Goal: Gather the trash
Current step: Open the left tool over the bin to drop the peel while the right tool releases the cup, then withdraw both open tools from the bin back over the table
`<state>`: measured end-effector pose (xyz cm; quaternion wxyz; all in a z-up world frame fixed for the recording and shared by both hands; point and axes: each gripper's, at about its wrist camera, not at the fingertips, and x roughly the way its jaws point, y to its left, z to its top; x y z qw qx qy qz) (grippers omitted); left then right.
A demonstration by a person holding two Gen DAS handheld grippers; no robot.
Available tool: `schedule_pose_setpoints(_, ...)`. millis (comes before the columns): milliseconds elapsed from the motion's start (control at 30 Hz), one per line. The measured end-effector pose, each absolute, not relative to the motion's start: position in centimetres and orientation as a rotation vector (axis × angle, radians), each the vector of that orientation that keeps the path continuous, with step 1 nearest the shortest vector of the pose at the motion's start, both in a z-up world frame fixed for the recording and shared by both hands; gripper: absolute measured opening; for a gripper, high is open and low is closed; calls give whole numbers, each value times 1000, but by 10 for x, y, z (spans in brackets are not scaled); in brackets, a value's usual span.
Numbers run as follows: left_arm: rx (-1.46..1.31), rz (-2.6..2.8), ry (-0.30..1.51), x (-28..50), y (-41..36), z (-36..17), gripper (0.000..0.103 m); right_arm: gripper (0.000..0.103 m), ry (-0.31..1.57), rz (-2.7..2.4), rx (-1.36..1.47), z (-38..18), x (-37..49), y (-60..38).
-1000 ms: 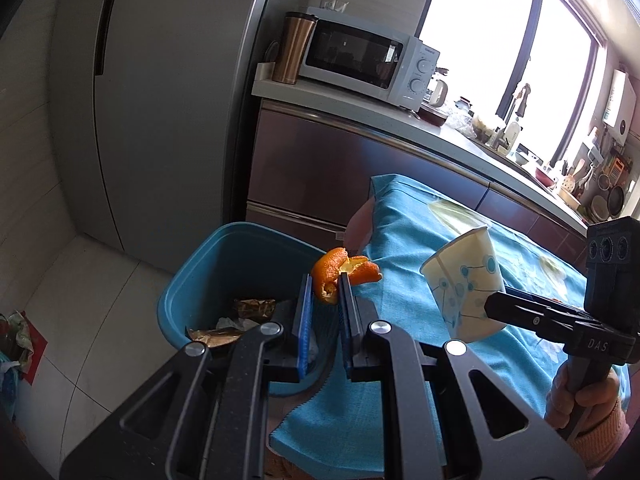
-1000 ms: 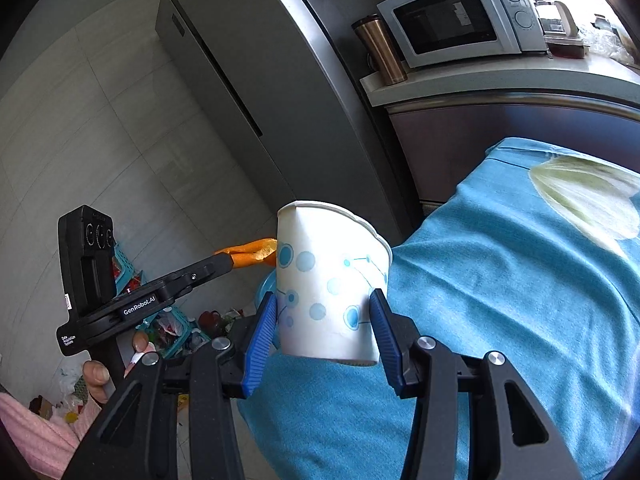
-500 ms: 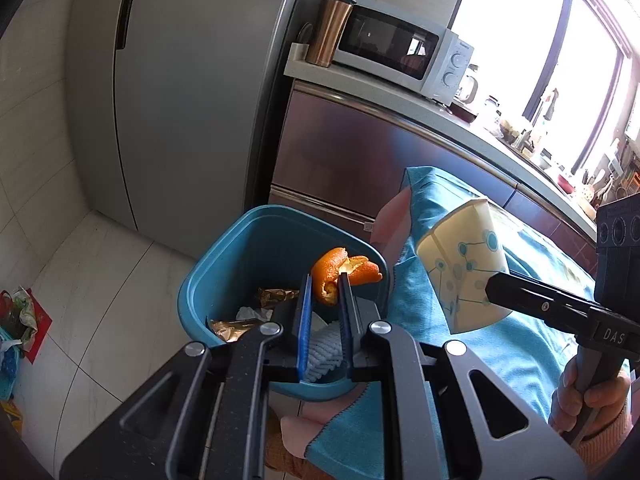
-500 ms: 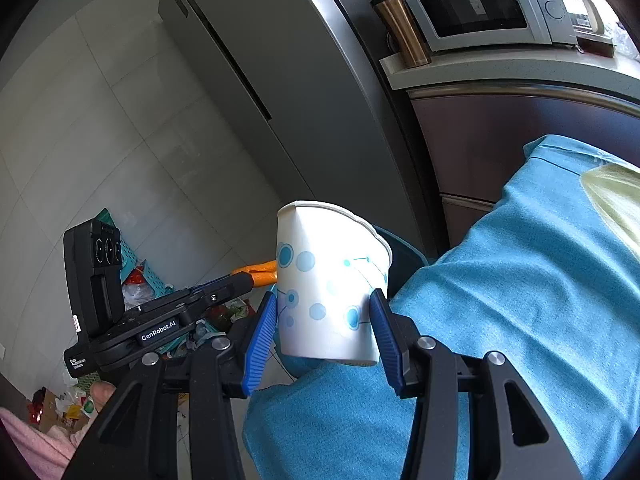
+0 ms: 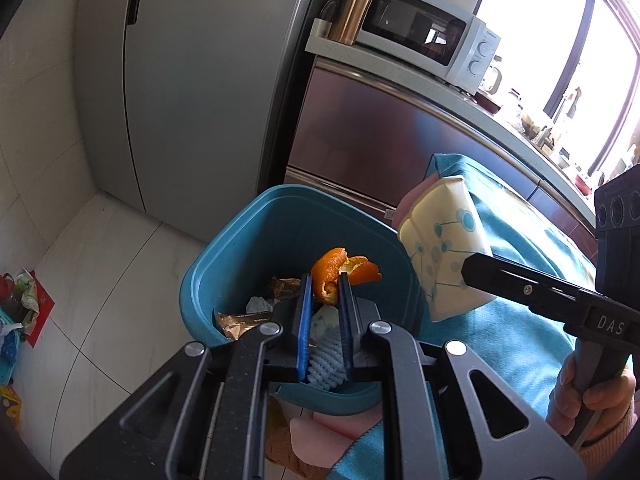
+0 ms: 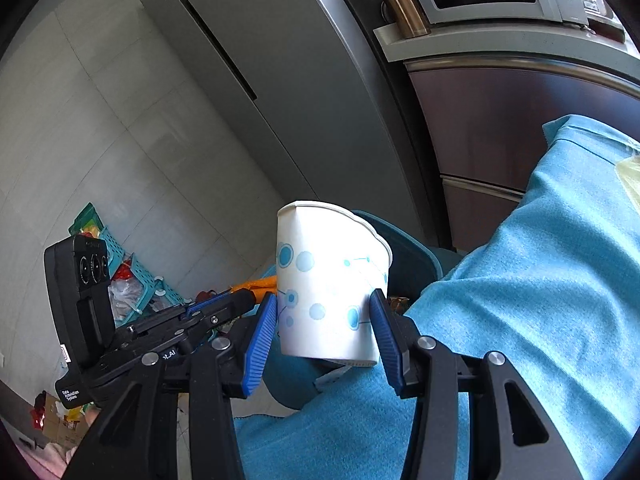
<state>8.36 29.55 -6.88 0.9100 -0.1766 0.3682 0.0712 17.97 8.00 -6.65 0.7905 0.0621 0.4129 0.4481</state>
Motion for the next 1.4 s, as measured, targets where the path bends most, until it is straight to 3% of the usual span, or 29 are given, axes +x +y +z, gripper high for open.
schedule_pose_setpoints(433,-479,128,813,113,305,-108,16,47,955,917,157,-77,185,88)
schedule_pose_setpoints(700,-428,103,787,106,288,-100,16,47,938,939,183,-75,176,67)
schedule_pose_setpoints(800,-392,78,761,99,276,-90,23,48,915,961,183,-68,167,52)
schedule_pose_setpoints(1167,-245,-176,683,93,181,-54,41,49,757,845,171,-37,118,-61)
schedule_pose_setpoints(1400,-159,-356,712,105,95,-52,44,49,707,609,220,-37,89,-166)
